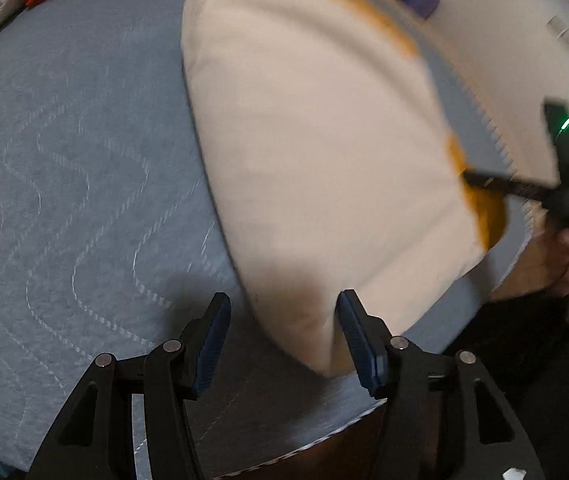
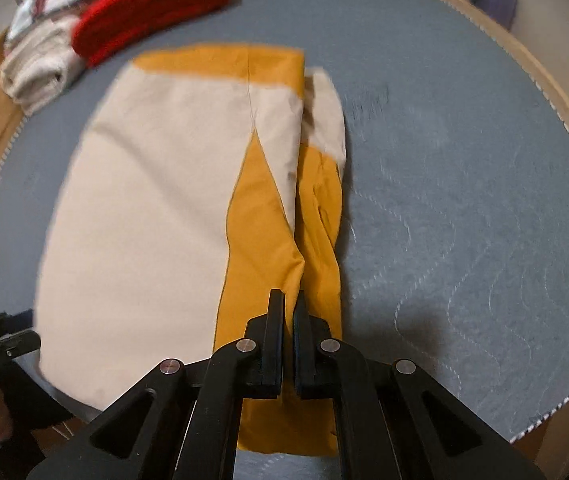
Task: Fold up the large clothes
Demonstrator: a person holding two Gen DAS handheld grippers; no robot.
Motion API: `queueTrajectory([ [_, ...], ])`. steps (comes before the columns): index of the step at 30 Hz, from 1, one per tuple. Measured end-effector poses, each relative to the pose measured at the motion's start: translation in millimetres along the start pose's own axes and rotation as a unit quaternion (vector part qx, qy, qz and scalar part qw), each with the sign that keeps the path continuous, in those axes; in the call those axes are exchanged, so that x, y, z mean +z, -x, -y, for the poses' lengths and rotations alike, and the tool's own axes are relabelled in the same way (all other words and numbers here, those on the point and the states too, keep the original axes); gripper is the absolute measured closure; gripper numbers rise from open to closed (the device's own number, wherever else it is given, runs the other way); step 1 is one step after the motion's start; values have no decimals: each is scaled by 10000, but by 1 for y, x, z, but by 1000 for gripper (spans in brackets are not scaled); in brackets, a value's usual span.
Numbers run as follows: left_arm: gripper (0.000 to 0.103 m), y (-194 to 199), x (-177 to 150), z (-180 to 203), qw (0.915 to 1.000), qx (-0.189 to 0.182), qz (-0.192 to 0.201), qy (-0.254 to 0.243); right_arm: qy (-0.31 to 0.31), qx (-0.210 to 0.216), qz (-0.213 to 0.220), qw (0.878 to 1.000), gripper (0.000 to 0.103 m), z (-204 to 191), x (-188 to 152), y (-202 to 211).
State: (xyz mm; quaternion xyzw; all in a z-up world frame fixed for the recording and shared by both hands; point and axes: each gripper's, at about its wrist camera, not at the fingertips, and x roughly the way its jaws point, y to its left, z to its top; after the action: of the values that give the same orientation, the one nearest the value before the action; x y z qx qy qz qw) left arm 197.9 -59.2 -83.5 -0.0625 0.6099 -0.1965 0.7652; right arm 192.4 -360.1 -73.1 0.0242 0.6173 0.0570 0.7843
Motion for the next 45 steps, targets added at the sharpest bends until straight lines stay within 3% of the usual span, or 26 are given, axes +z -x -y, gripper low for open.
queueTrajectory([
  [2,50,4,2,2,10000,-53,49,53,162,-88,-207,9996,99,-3,-2,-13],
  [5,54,16,3,9,9997,-138,181,-76,308,-225,-138,9992,99,-8,-2,-12],
  [7,54,18,2,14,9988,-429,149,-198,234,-180,-94,9995,99,-4,-2,-8],
  [10,50,1,-3,16,9980,133,-94,-604,252,-174,-48,9995,99,-1,-1,-5],
  [15,52,3,0,12,9992,-10,-177,-345,485,-263,-88,9984,99,-7,-2,-5],
  [19,53,7,6,6,9989,-110,-228,-403,264,89,-174,9995,95,-1,-4,1],
  [22,53,5,5,6,9987,-106,-217,-440,83,337,3,9994,90,9,-2,13],
  [25,53,16,9,4,9992,-257,-19,-295,59,783,-83,9969,87,16,-6,18],
  [30,54,34,19,-17,9986,-406,344,-32,434,493,-519,9965,88,18,-19,0],
  [32,54,21,20,-21,9997,-211,116,6,607,405,-507,9960,100,18,-21,-2],
  [35,52,3,20,-23,9996,-114,-250,17,625,333,-565,9959,101,20,-21,-5],
  [38,52,8,24,-23,9997,-125,-211,-50,629,266,-645,9956,101,17,-18,-10],
  [41,54,22,30,-31,9996,-276,-32,60,553,309,-519,9966,97,18,-12,-6],
  [45,53,45,43,-55,9975,-548,257,376,526,330,422,9972,91,17,8,28],
])
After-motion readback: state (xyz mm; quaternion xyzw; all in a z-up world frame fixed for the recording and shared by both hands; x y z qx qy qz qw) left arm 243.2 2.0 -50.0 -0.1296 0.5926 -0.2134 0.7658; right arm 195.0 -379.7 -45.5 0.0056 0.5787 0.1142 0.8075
